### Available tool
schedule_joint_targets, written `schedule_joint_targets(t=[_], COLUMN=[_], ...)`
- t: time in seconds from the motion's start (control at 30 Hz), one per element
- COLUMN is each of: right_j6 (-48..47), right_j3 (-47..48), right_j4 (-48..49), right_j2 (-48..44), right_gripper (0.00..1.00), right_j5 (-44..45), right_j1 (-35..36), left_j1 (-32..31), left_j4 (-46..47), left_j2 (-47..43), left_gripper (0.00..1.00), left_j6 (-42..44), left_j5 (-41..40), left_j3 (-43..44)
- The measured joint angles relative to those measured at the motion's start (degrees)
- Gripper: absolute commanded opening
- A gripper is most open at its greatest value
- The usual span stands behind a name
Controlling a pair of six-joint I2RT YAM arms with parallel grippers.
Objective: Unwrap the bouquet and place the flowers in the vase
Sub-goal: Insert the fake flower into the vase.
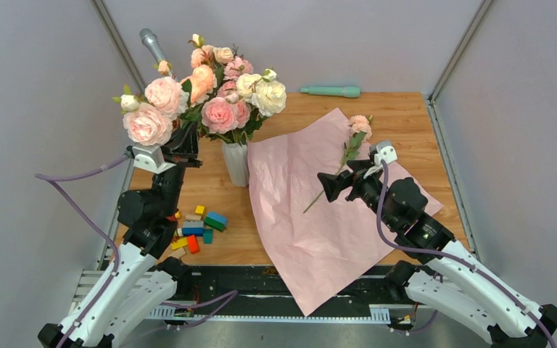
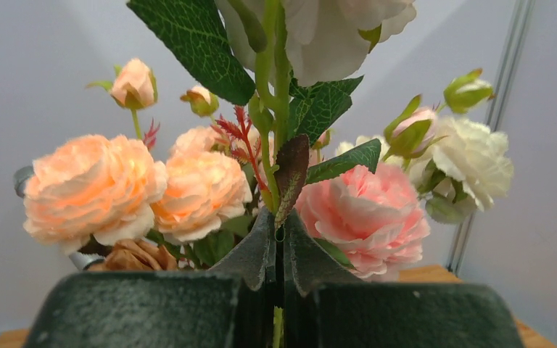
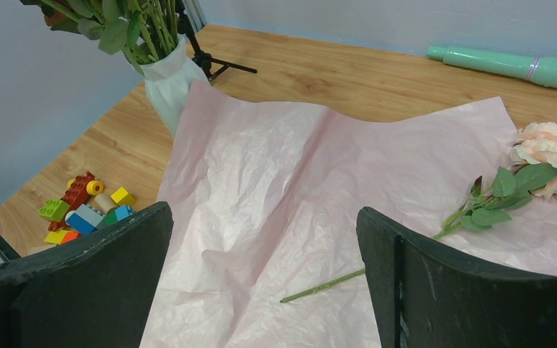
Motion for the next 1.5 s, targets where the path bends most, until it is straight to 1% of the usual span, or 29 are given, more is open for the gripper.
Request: schedule_joint_targets(t=[0.17, 0.6, 0.7, 0.8, 0.93, 1.1, 1.2, 1.3, 1.5], right_j6=[0.0, 0.0, 0.0, 0.0, 0.0, 0.3, 0.3, 0.3, 0.3], right_j3=[0.0, 0.0, -0.1, -0.1, -0.2, 1.2, 3.6, 8.0, 15.5], right_j4=[0.3, 0.9, 2.5, 5.6, 13.2, 22.3, 27.3, 32.5, 38.2], right_j2=[0.5, 1.3, 2.4, 4.4, 9.9, 20.5, 27.2, 34.6, 45.0], right_gripper=[1.00, 1.00, 1.00, 1.00, 0.99, 0.99, 0.98, 0.98, 0.94], right_j5=[0.0, -0.6, -2.1, -5.6, -11.8, -17.8, -19.7, -21.1, -22.7], right_j1=[-0.1, -0.2, -0.4, -0.4, -0.4, -0.3, 0.1, 0.8, 1.7], left_j1=[0.0, 0.0, 0.0, 0.0, 0.0, 0.0, 0.0, 0.0, 0.0], left_j4=[-1.8, -2.6, -2.6, -2.8, -3.6, -4.6, -5.0, -5.6, -6.3], left_j2=[0.7, 0.0, -0.7, -1.1, -1.4, -1.9, -2.0, -2.0, -1.9], left_gripper=[0.00, 0.00, 0.00, 0.00, 0.00, 0.00, 0.00, 0.00, 0.00], left_j6=[-0.1, -0.2, -0.4, -0.7, -1.1, -1.5, -1.7, -1.8, -2.0], left_j5=[0.5, 0.9, 0.9, 0.9, 0.7, 0.4, 0.4, 0.4, 0.5], left_j3=[-2.1, -2.3, -2.9, -3.2, -3.2, -3.1, -3.1, -2.8, -2.4])
